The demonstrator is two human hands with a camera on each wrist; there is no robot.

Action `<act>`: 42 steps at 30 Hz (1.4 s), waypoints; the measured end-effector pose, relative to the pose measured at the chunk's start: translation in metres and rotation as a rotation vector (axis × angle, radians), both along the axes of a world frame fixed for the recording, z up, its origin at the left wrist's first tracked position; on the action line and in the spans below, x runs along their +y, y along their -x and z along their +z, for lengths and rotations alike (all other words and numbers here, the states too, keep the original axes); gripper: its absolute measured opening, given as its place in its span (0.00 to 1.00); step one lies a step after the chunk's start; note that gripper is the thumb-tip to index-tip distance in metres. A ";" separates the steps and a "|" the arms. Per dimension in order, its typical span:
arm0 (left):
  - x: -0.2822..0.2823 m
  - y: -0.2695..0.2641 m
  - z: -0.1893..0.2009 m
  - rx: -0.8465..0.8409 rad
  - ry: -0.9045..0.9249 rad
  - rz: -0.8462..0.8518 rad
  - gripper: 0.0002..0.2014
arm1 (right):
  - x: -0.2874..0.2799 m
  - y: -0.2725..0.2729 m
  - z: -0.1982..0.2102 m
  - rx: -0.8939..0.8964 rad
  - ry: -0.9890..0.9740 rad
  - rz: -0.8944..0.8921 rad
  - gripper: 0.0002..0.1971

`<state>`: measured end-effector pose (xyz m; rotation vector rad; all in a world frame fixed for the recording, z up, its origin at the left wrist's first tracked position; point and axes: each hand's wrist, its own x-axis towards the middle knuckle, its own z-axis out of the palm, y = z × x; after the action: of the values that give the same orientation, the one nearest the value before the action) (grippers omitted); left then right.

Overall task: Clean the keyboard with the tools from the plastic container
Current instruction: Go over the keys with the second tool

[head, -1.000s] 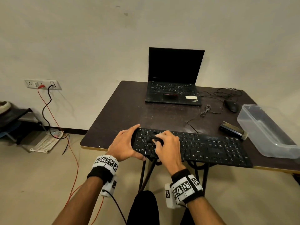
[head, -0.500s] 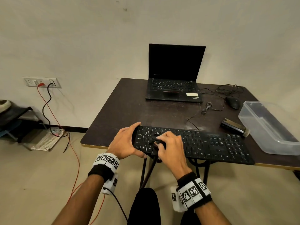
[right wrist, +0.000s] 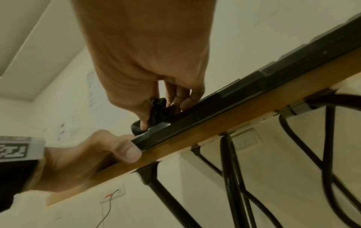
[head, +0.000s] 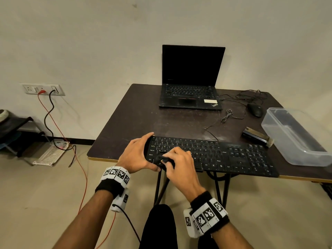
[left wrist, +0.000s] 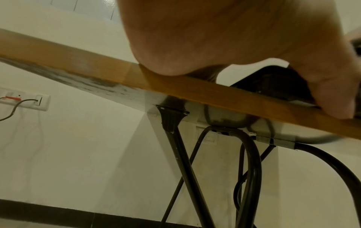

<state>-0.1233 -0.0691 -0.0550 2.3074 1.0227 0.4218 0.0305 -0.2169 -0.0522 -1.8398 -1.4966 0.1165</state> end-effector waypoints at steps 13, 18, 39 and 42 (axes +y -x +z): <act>0.002 0.002 -0.003 0.002 0.015 -0.010 0.72 | -0.025 -0.012 -0.001 -0.007 -0.068 -0.070 0.10; -0.005 0.000 0.001 -0.021 0.012 -0.034 0.72 | -0.021 -0.032 -0.001 0.037 -0.076 -0.209 0.09; -0.013 -0.014 0.003 -0.033 0.024 -0.035 0.80 | -0.008 -0.029 0.007 -0.032 0.010 -0.115 0.09; -0.013 -0.014 0.002 -0.044 0.014 -0.028 0.77 | -0.017 -0.014 -0.002 -0.060 -0.003 0.018 0.10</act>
<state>-0.1089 -0.0822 -0.0529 2.2870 0.9677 0.4505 0.0445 -0.2336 -0.0544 -1.8428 -1.5538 0.0678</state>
